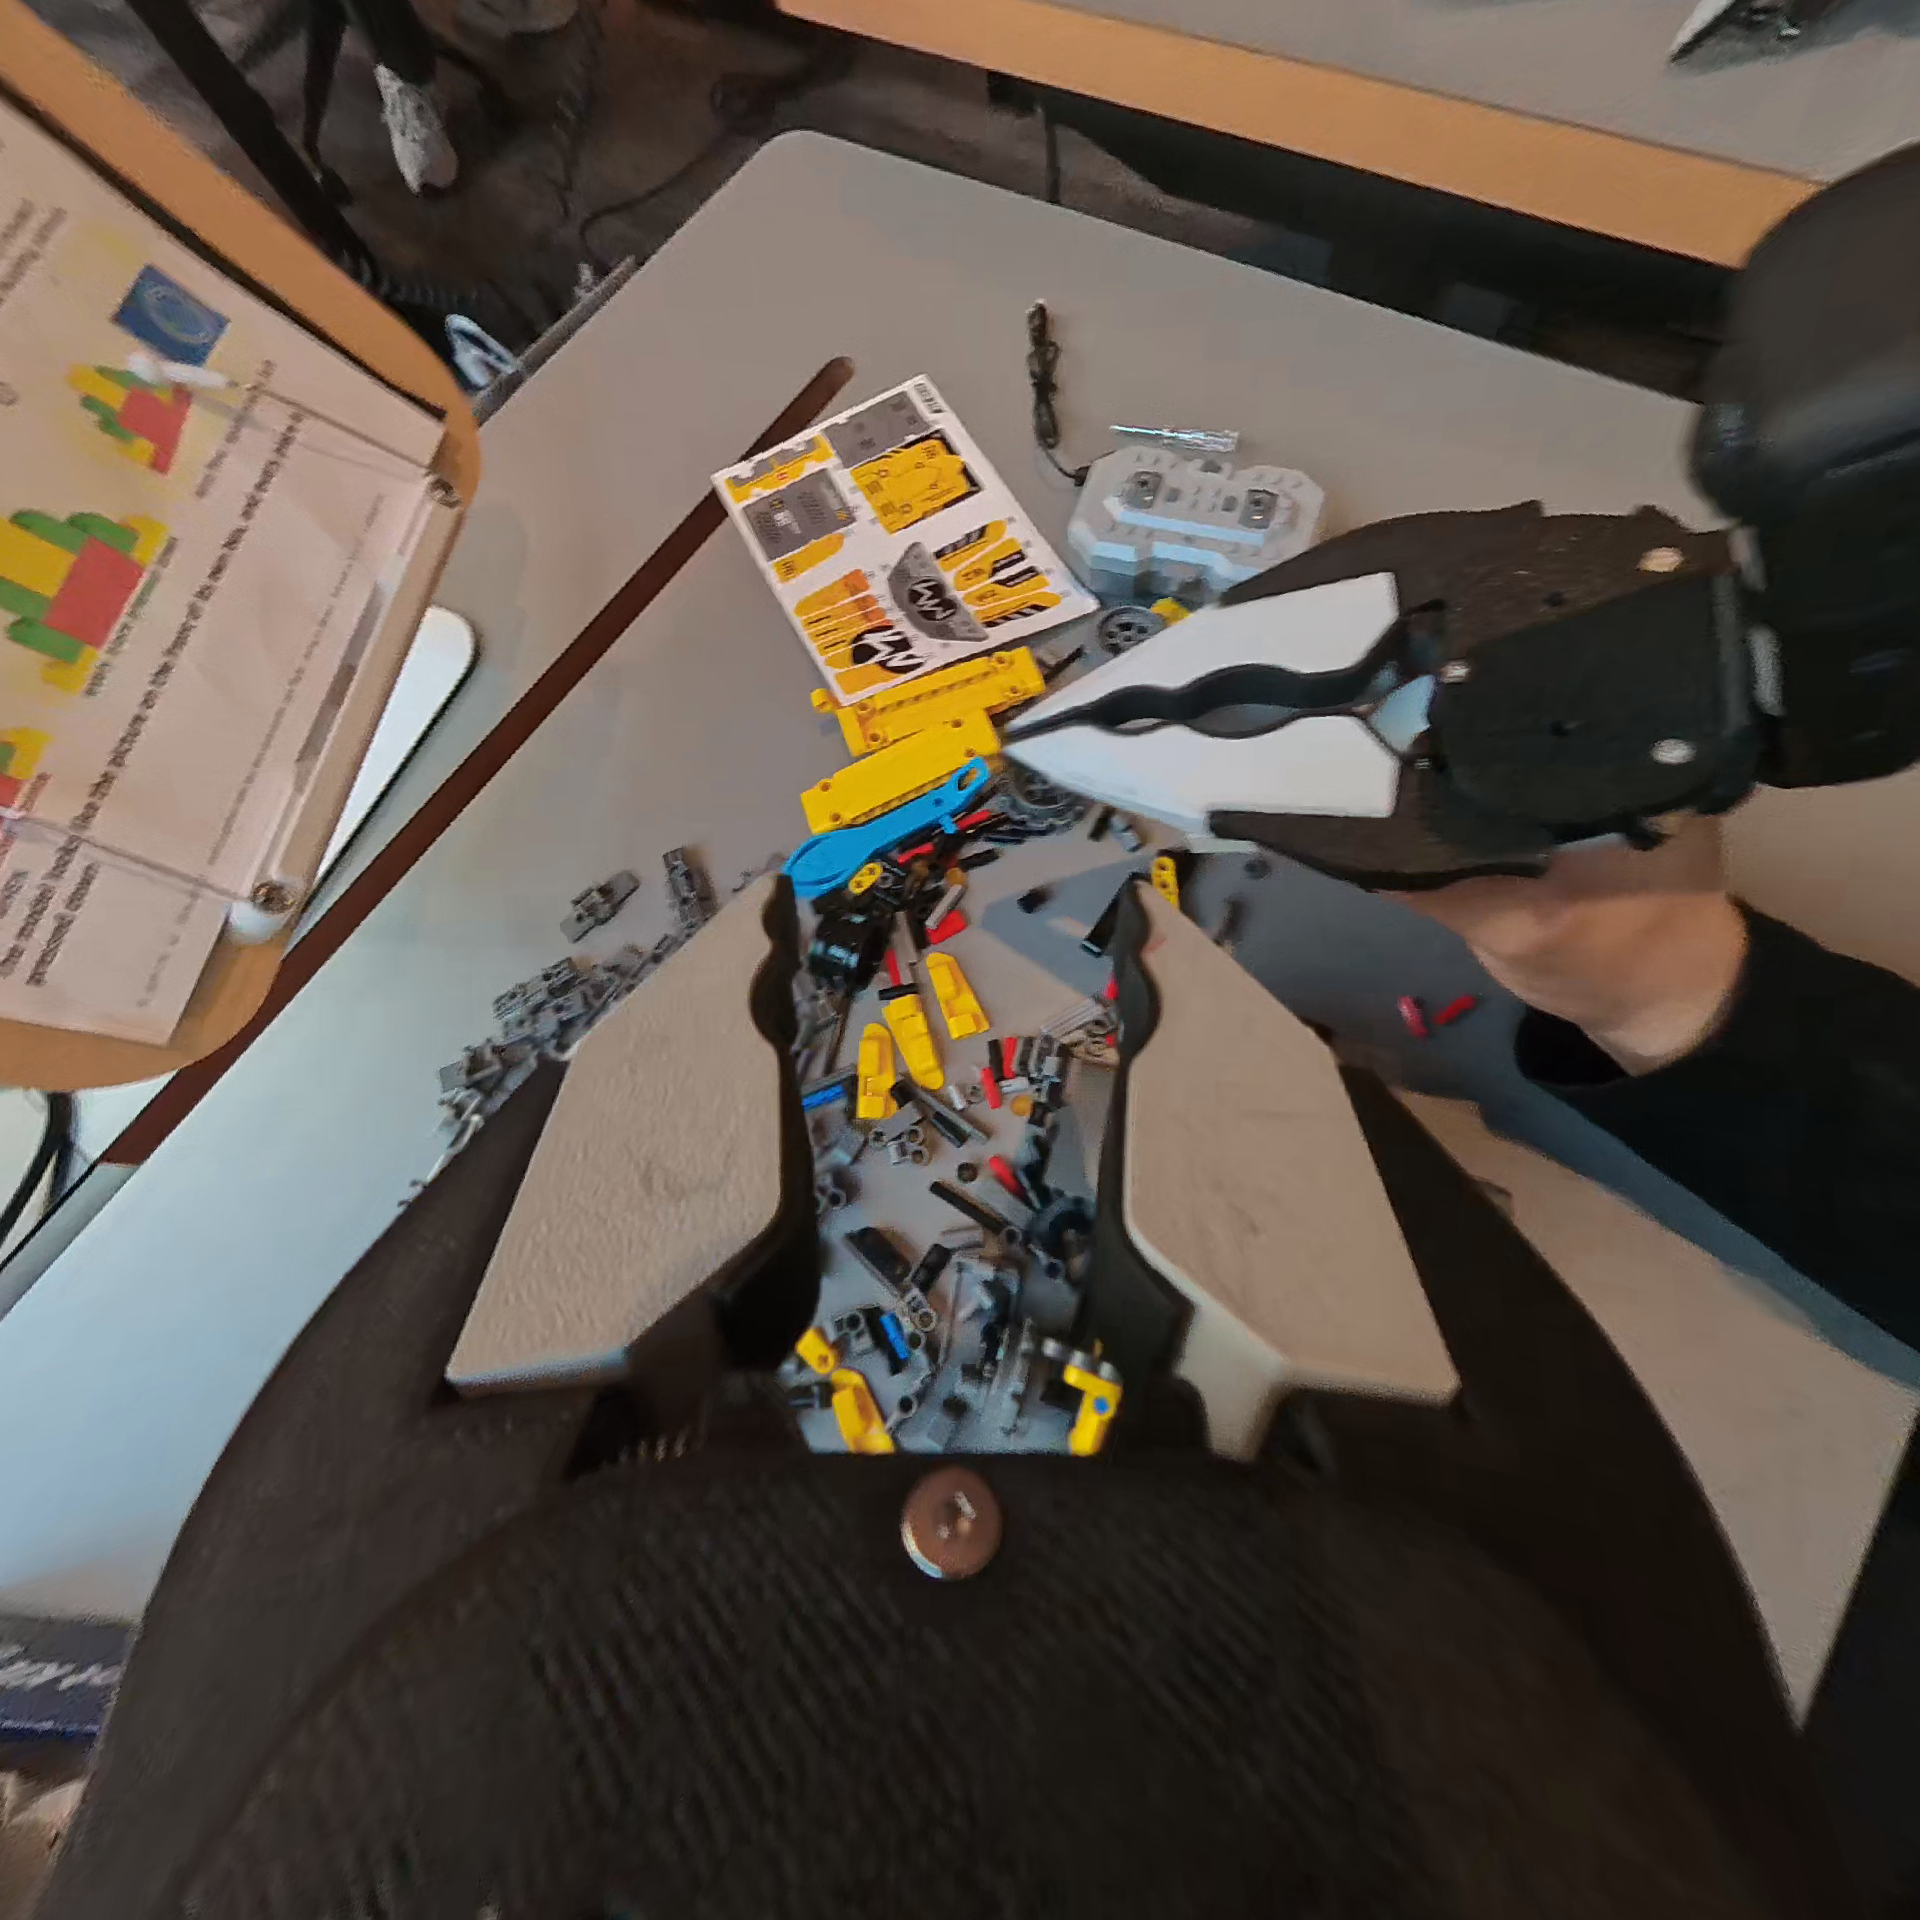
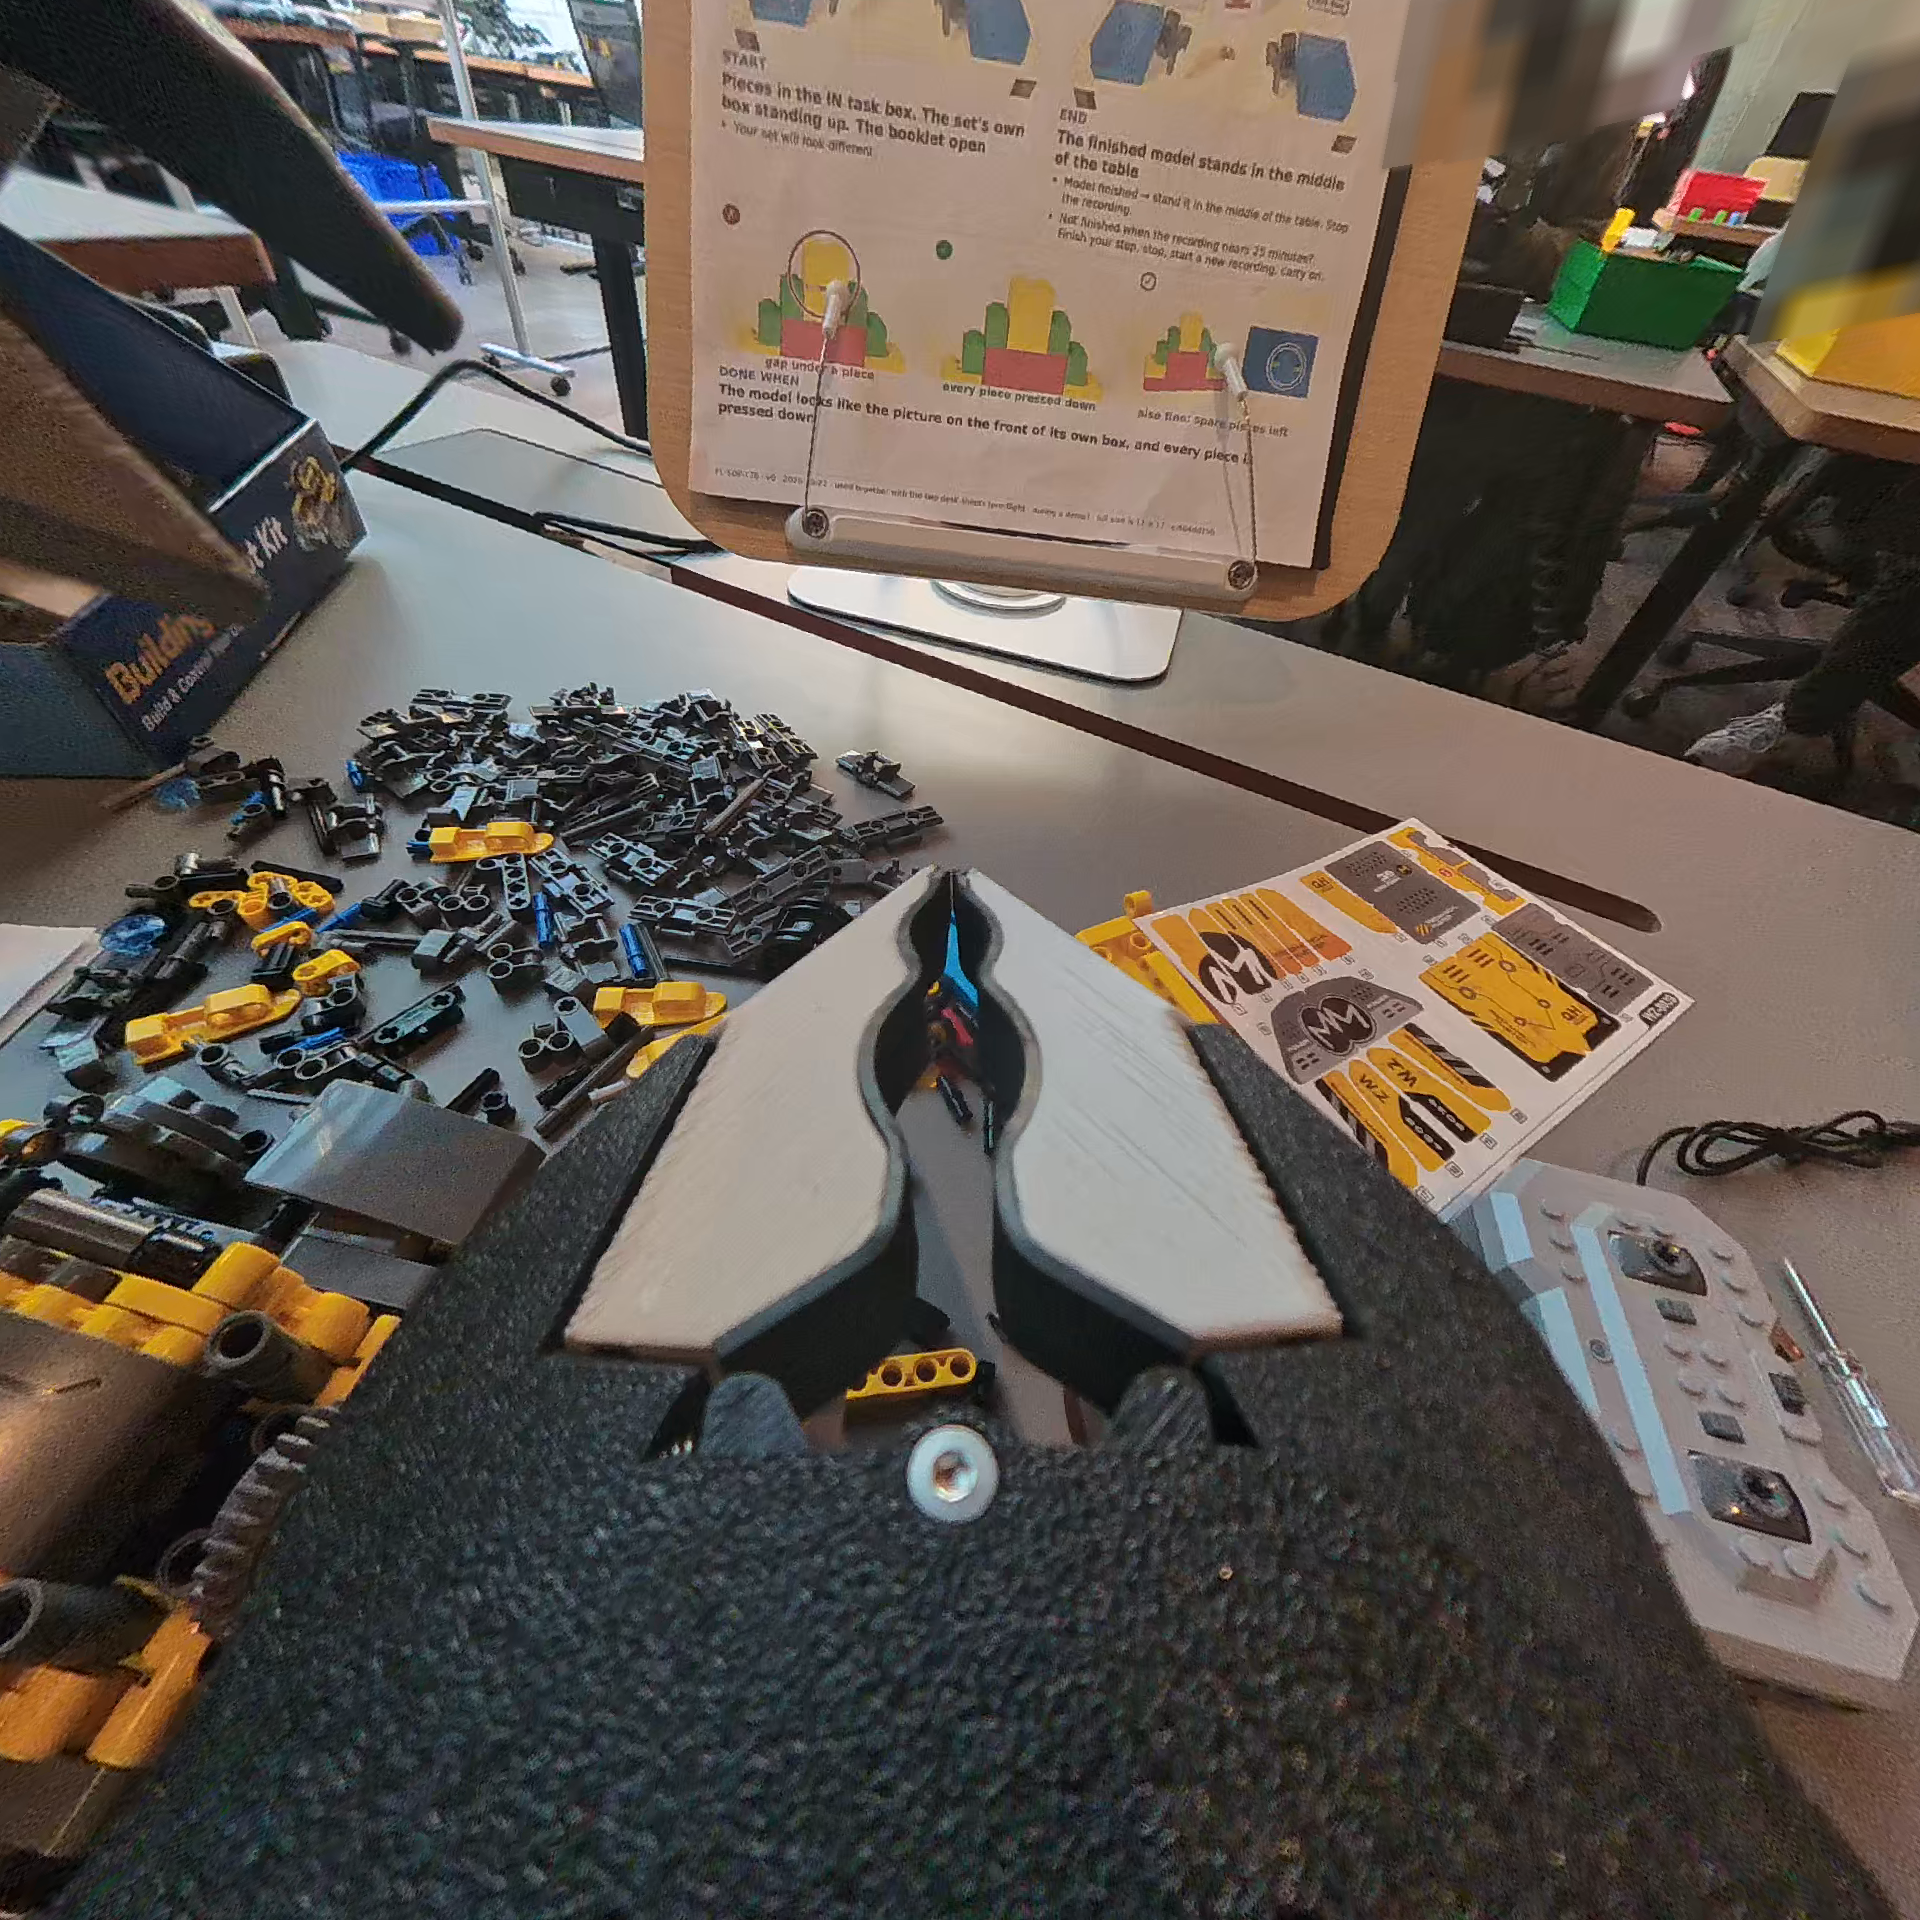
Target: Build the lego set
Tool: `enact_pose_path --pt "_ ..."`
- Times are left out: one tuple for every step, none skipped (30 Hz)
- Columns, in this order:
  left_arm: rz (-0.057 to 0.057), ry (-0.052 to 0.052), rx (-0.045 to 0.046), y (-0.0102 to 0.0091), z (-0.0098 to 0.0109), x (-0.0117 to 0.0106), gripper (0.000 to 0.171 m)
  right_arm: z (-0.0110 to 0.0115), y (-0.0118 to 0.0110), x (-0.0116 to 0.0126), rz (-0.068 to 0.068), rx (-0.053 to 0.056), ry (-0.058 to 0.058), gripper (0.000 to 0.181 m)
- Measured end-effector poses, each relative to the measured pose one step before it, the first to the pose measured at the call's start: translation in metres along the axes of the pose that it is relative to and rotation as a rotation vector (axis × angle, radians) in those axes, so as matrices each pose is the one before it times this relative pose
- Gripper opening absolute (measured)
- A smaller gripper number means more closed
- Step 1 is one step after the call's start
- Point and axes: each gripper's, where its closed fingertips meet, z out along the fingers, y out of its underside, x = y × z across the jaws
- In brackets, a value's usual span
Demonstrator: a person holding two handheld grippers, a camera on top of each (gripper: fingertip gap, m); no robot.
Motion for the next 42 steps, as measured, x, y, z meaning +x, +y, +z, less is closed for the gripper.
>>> enact_pose_path --pt "-0.0169 -0.0169 -0.00613 0.00310 0.00049 -0.00962 0.060 -0.00046 -0.00049 0.00029 0.0060 0.0030 -0.0007 0.000" --pt "-0.0151 -0.0182 -0.01990 0.00582 0.00234 -0.01102 0.064 -0.00029 -0.00038 0.00040 0.0049 0.0024 0.0004 0.000" --pt "-0.0081 -0.0183 -0.03719 0.00889 0.00334 -0.01157 0.067 -0.00012 0.00012 0.00039 0.0032 0.0004 0.0011 0.000" --pt "0.0008 -0.0141 -0.04717 0.01048 0.00340 -0.01103 0.068 0.00011 0.00043 0.00002 0.0014 -0.0019 -0.0008 0.000" --pt "0.0097 -0.0072 -0.04862 0.01106 0.00262 -0.00999 0.068 0.00024 0.00057 -0.00001 0.0003 -0.0026 0.0003 0.000" --pt "0.0138 -0.0026 -0.04765 0.01147 0.00172 -0.00890 0.065 0.00022 0.00046 0.00014 -0.0011 -0.0017 0.0010 0.000" --pt "0.0100 0.0046 -0.04625 0.01166 0.00152 -0.00689 0.055 0.00024 0.00037 -0.00027 -0.0019 -0.0020 -0.0002 0.000" --pt "0.0012 0.0161 -0.04401 0.01177 0.00209 -0.00405 0.052 0.00005 0.00009 -0.00022 -0.0020 -0.0019 -0.0002 0.000" --pt "-0.0096 0.0233 -0.04744 0.01197 0.00371 -0.00189 0.056 -0.00015 -0.00042 -0.00007 -0.0021 0.0002 0.0002 0.000" --pt "-0.0178 0.0184 -0.05400 0.01192 0.00509 -0.00160 0.061 -0.00030 -0.00078 -0.00004 -0.0018 0.0025 0.0010 0.000" --pt "-0.0159 0.0138 -0.05145 0.01006 0.00563 -0.00097 0.061 -0.00050 -0.00093 -0.00005 -0.0009 0.0043 0.0004 0.000" --pt "-0.0012 0.0319 -0.04196 0.00765 0.00508 0.00329 0.057 -0.00019 -0.00058 -0.00024 0.0001 0.0026 -0.0013 0.000" --pt "0.0186 0.0617 -0.03915 0.00724 0.00380 0.00916 0.049 0.00019 0.00029 -0.00017 0.0009 -0.0010 -0.0008 0.000" --pt "0.0328 0.0660 -0.03983 0.00791 0.00296 0.01090 0.044 0.00038 0.00079 0.00028 0.0000 -0.0028 0.0009 0.000" --pt "0.0346 0.0323 -0.03299 0.00709 0.00248 0.00621 0.047 0.00068 0.00123 0.00023 0.0002 -0.0045 0.0009 0.000" --pt "0.0258 0.0019 -0.02387 0.00589 0.00176 0.00061 0.049 0.00058 0.00135 0.00011 0.0008 -0.0045 0.0002 0.000" --pt "0.0106 0.0014 -0.01739 0.00548 0.00129 -0.00133 0.046 0.00065 0.00100 0.00001 0.0004 -0.0035 -0.0002 0.000" --pt "-0.0057 0.0125 -0.01710 0.00652 0.00143 -0.00215 0.042 0.00045 0.00075 0.00010 -0.0005 -0.0029 0.0016 0.000" --pt "-0.0188 0.0078 -0.02513 0.00871 0.00228 -0.00508 0.041 0.00019 0.00051 0.00025 -0.0012 -0.0021 0.0018 0.000" --pt "-0.0270 -0.0116 -0.03410 0.01038 0.00319 -0.00947 0.043 -0.00016 0.00011 0.00004 -0.0010 -0.0007 0.0011 0.000" --pt "-0.0353 -0.0223 -0.03263 0.00955 0.00312 -0.01155 0.044 -0.00044 -0.00046 0.00007 -0.0001 0.0021 0.0010 0.000" --pt "-0.0410 -0.0160 -0.01927 0.00652 0.00199 -0.00998 0.045 -0.00062 -0.00108 0.00004 0.0008 0.0051 0.0000 0.000" --pt "-0.0371 -0.0097 0.00097 0.00193 0.00031 -0.00756 0.049 -0.00059 -0.00129 -0.00013 0.0013 0.0051 -0.0015 0.000" --pt "-0.0249 -0.0118 0.02326 -0.00322 -0.00175 -0.00570 0.050 -0.00026 -0.00096 -0.00032 0.0009 0.0033 -0.0022 0.000" --pt "-0.0123 -0.0104 0.04041 -0.00740 -0.00344 -0.00327 0.049 -0.00019 -0.00065 -0.00044 -0.0004 0.0022 -0.0024 0.000" --pt "-0.0037 -0.0041 0.04536 -0.00951 -0.00434 -0.00027 0.049 -0.00003 -0.00036 -0.00062 -0.0019 0.0009 -0.0019 0.000" --pt "0.0042 0.0001 0.04196 -0.00947 -0.00419 0.00246 0.048 0.00007 -0.00030 -0.00066 -0.0035 0.0001 -0.0012 0.000" --pt "0.0150 0.0052 0.03233 -0.00796 -0.00293 0.00477 0.041 0.00014 -0.00021 -0.00072 -0.0041 0.0000 -0.0013 0.000" --pt "0.0286 0.0139 0.01366 -0.00424 -0.00050 0.00700 0.031 -0.00006 -0.00019 -0.00078 -0.0035 -0.0006 -0.0017 0.000" --pt "0.0381 0.0172 -0.01452 0.00082 0.00272 0.00751 0.023 -0.00013 -0.00022 -0.00041 -0.0031 -0.0001 -0.0001 0.000" --pt "0.0378 0.0065 -0.04041 0.00512 0.00537 0.00520 0.023 -0.00040 -0.00067 -0.00002 -0.0013 0.0019 0.0008 0.000" --pt "0.0297 -0.0021 -0.04810 0.00628 0.00628 0.00269 0.023 -0.00074 -0.00093 -0.00005 0.0011 0.0041 -0.0010 0.000" --pt "0.0215 0.0095 -0.04507 0.00600 0.00618 0.00375 0.020 -0.00085 -0.00117 0.00021 0.0021 0.0047 0.0000 0.000" --pt "0.0183 0.0229 -0.03848 0.00520 0.00544 0.00536 0.021 -0.00089 -0.00118 0.00064 0.0021 0.0051 0.0009 0.000" --pt "0.0167 0.0174 -0.03016 0.00376 0.00461 0.00431 0.021 -0.00084 -0.00094 0.00070 0.0031 0.0047 0.0010 0.000" --pt "0.0125 0.0023 -0.02400 0.00267 0.00354 0.00169 0.021 -0.00067 -0.00075 0.00049 0.0043 0.0037 0.0000 0.000" --pt "0.0055 -0.0061 -0.01685 0.00128 0.00250 0.00013 0.021 -0.00046 -0.00051 0.00039 0.0044 0.0030 -0.0008 0.000" --pt "-0.0009 -0.0029 -0.00749 -0.00045 0.00150 0.00014 0.023 -0.00032 -0.00025 0.00027 0.0035 0.0013 -0.0006 0.000" --pt "-0.0038 0.0013 -0.00096 -0.00160 0.00093 0.00052 0.025 -0.00016 -0.00022 0.00014 0.0015 0.0006 -0.0002 0.000" --pt "-0.0032 -0.0006 0.00008 -0.00159 0.00069 0.00015 0.024 0.00005 -0.00016 -0.00012 -0.0003 0.0003 -0.0005 0.000" --pt "0.0001 -0.0042 -0.00158 -0.00113 0.00088 -0.00026 0.024 -0.00001 0.00004 -0.00021 -0.0011 -0.0005 -0.0005 0.000" --pt "0.0027 -0.0042 -0.00331 -0.00076 0.00097 -0.00006 0.024 -0.00003 -0.00012 -0.00033 -0.0010 -0.0001 -0.0003 0.000"
